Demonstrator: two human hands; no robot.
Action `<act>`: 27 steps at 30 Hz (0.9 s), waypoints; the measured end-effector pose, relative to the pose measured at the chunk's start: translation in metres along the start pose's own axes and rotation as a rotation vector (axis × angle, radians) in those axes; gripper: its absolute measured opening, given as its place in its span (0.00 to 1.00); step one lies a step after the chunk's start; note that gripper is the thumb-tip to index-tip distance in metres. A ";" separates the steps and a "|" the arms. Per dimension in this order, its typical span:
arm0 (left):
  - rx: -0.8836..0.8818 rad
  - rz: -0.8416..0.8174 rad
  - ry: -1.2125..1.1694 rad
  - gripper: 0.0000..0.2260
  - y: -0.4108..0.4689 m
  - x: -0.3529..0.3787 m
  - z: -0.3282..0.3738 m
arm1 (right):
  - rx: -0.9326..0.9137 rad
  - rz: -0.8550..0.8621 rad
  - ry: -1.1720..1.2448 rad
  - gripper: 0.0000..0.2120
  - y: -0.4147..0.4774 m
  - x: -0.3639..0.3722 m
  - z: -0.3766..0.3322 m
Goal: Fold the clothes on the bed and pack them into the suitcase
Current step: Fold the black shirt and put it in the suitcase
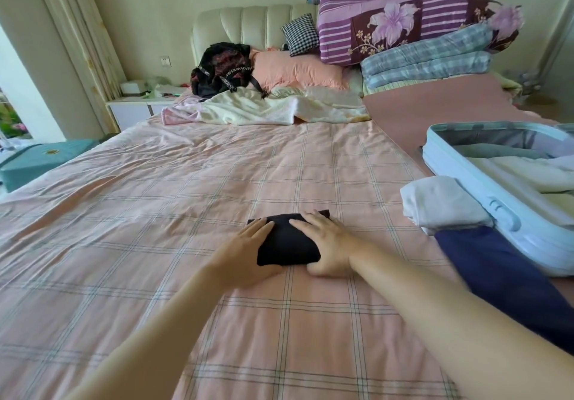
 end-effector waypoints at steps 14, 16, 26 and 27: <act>-0.011 0.207 0.210 0.28 -0.005 -0.038 0.035 | 0.065 0.023 -0.293 0.15 -0.079 -0.051 -0.062; -0.158 0.221 0.280 0.29 -0.015 -0.041 0.035 | 0.067 0.115 -0.116 0.23 -0.082 -0.054 -0.063; -0.650 0.113 -0.654 0.35 -0.019 -0.022 0.037 | 0.401 0.206 0.342 0.21 -0.068 -0.013 -0.035; -0.646 0.131 -0.734 0.36 -0.017 -0.024 0.041 | 0.413 0.218 0.361 0.20 -0.071 -0.012 -0.035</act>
Point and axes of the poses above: each hand's wrist, its own y-axis towards the middle knuckle, its own x-axis out of the palm, z = x × y, the point moved 4 cm from there along y, towards the middle knuckle, and after that the axes turned 10 degrees about y, right-handed, at the moved point
